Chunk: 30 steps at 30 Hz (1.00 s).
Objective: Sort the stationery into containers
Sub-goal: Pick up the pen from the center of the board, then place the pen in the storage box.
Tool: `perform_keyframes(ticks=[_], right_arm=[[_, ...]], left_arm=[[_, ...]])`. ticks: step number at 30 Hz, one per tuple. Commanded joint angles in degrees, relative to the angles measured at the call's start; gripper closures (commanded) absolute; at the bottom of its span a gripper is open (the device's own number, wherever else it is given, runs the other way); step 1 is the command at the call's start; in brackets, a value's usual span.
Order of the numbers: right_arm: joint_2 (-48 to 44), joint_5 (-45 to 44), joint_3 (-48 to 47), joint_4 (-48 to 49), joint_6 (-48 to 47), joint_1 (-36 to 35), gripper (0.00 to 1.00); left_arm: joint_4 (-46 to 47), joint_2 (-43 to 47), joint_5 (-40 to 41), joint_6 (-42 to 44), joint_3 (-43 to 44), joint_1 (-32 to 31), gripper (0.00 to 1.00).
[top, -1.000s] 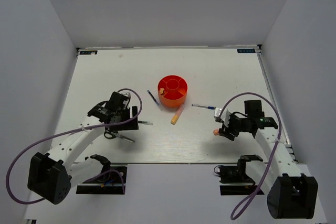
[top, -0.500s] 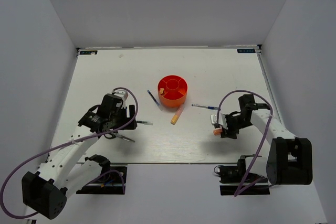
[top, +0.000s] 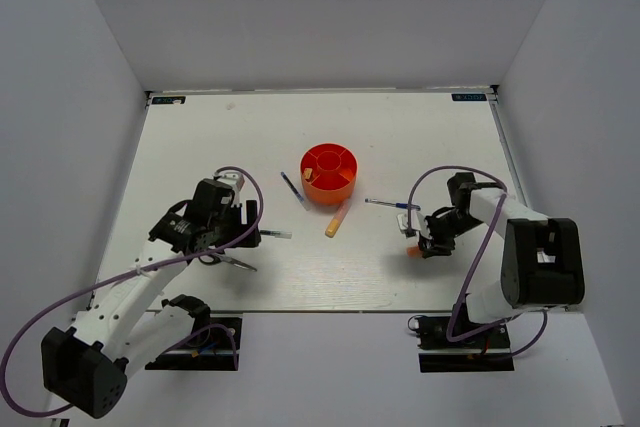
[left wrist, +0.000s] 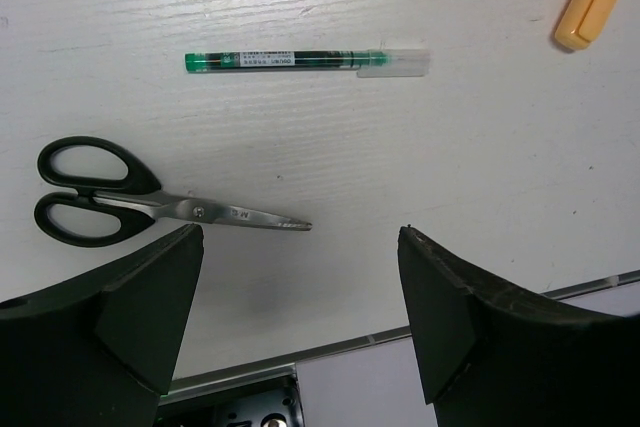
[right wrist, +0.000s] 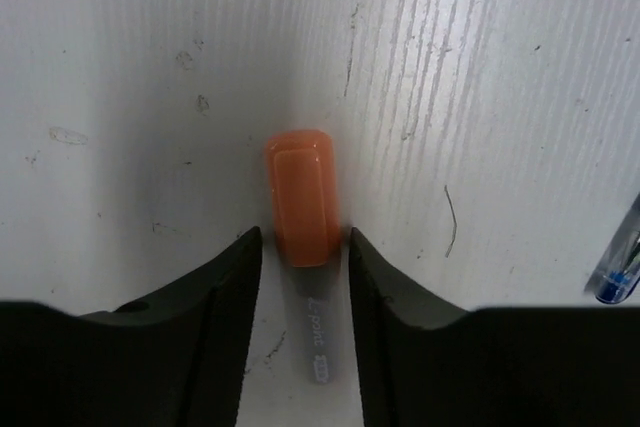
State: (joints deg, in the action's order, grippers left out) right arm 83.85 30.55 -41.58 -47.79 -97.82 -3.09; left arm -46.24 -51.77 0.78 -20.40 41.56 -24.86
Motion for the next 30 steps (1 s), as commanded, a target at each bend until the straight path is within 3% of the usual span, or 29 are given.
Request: perform_keyframes(ticks=[1,6,12,16,18,20,21,22,23,30], right_arm=[[1.75,-3.12,-1.22,-2.39,-1.94,-0.33,0.58],[-1.58,-3.47,4.21,3.91,0.08,-0.6,0.79],[-7.73,2.3,4.06,6.22,9.03,-2.27,0.93],[-10.11,12.59,-4.88,5.77,28.77,-4.89,1.0],[-10.73,18.75,-9.37,11.46,39.16,-5.78,1.0],[-10.64,20.86,-10.62,20.6,57.37,-7.63,1.0],[-10.55,20.7,-10.8,29.16,62.52,-8.5,1.0],[-10.29,20.43,-10.97,32.9,75.28,-9.64,1.0],[-8.72,20.0,-11.06,42.51,79.15,-10.09,1.0],[2.53,11.57,-18.53,63.85,111.22,-13.16,1.0]], left_arm=[[0.62,0.0,-0.6,0.37,-0.69,0.34,0.11],[0.89,-0.35,-0.69,0.28,-0.87,0.25,0.11],[0.8,-0.97,-0.69,0.28,-1.04,0.34,0.11],[1.33,-0.97,-0.69,0.19,-1.22,0.43,0.11],[1.59,-0.88,-0.69,0.28,-1.57,0.17,0.11],[1.85,-0.97,-0.78,0.28,-1.83,0.43,0.11],[2.11,-0.88,-0.69,0.19,-1.92,0.43,0.11],[2.29,-0.97,-0.69,0.36,-2.1,0.43,0.11],[2.38,-0.97,-0.69,0.19,-2.1,0.43,0.11],[3.26,-2.11,-1.65,0.72,-2.63,0.43,0.11]])
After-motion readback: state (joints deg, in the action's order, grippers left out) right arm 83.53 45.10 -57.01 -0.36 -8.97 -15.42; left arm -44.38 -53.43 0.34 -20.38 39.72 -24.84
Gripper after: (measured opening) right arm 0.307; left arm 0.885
